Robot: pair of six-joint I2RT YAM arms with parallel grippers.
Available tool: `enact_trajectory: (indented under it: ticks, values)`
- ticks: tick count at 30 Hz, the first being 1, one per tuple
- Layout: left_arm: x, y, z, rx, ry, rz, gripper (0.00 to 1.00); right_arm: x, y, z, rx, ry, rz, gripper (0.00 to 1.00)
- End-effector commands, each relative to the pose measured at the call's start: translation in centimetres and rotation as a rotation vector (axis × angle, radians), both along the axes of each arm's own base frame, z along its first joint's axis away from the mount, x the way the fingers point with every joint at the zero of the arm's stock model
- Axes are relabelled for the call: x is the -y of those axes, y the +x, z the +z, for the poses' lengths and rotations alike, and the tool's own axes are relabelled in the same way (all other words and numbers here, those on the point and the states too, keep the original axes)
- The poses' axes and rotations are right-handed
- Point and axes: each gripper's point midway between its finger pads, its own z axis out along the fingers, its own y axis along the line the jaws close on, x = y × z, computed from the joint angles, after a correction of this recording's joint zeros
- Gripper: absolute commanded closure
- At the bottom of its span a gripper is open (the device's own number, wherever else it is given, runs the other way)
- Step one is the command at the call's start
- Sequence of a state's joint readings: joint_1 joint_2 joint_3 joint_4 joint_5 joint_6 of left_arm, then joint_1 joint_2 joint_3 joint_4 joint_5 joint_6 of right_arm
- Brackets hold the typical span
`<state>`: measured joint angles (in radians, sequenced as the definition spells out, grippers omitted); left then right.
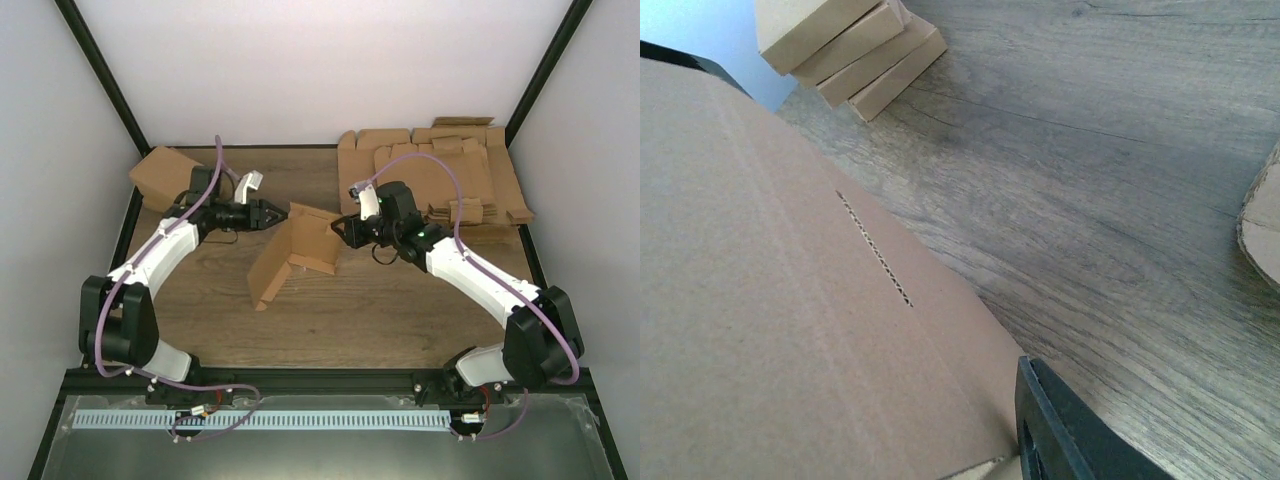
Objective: Fold the paper box
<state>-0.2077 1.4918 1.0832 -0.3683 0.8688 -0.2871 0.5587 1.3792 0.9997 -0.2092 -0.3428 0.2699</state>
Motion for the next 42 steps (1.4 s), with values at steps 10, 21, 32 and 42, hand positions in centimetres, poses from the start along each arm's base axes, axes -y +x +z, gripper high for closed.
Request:
enact_trajectory:
  ticks: [10, 21, 32, 42]
  values:
    - [0.3, 1.2, -0.9, 0.034, 0.106, 0.007, 0.6, -1.1, -0.2, 1.2, 0.013, 0.011, 0.077, 0.69]
    - [1.5, 1.0, 2.1, 0.079, 0.016, -0.019, 0.44, -1.0, -0.3, 0.8, 0.002, -0.004, 0.082, 0.69]
    - [1.8, 0.7, 0.0, 0.032, 0.048, -0.051, 0.54, -1.1, -0.3, 1.0, 0.004, 0.0, 0.088, 0.69]
    - [1.6, 1.0, -0.7, 0.028, 0.103, -0.028, 0.59, -0.4, -1.6, 4.8, 0.113, 0.031, 0.111, 0.57]
